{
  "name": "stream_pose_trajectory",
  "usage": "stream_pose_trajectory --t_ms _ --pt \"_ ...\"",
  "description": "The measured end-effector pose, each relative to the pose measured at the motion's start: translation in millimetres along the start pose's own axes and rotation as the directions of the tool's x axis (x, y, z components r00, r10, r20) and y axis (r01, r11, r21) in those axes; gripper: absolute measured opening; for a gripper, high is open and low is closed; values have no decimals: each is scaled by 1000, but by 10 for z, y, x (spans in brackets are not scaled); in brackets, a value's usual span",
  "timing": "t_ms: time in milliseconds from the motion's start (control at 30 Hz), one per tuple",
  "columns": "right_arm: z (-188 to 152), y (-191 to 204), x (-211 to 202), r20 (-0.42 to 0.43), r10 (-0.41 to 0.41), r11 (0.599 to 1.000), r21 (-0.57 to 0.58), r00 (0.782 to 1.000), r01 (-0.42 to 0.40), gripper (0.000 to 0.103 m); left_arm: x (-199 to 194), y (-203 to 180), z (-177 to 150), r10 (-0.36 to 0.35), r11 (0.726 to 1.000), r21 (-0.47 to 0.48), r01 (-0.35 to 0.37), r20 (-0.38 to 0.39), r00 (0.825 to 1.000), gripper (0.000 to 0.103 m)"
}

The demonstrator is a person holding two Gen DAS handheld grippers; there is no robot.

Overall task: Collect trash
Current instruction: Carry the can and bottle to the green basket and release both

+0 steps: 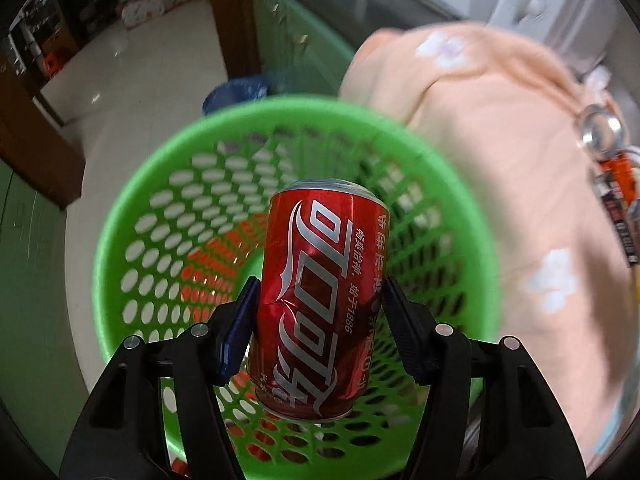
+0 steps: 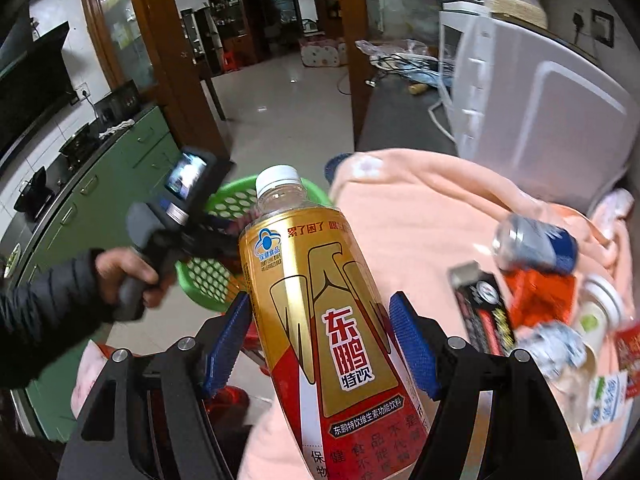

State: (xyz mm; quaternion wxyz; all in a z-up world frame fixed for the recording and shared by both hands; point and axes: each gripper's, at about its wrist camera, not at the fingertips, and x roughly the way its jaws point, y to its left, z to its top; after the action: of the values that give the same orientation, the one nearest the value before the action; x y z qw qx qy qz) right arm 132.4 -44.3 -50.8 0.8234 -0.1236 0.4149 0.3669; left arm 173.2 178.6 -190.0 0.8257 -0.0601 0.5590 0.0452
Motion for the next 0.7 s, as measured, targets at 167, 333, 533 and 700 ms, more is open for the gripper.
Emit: stream_pose_trajectory --t_ms 167,333,533,700 --pt "81 95 205 -21 22 1000 18 1000 -21 68 332 15 -7 22 1000 -12 -23 -76 997 61" --pt "91 160 291 -33 32 999 24 999 -32 68 478 7 -25 25 999 -42 -30 -108 994 63" --pt "135 149 357 -31 38 999 34 999 -37 68 476 90 -150 11 997 -72 -17 -93 996 70" --pt "214 135 429 -24 47 998 41 999 -46 68 249 271 -244 18 996 -88 -21 -41 999 70"
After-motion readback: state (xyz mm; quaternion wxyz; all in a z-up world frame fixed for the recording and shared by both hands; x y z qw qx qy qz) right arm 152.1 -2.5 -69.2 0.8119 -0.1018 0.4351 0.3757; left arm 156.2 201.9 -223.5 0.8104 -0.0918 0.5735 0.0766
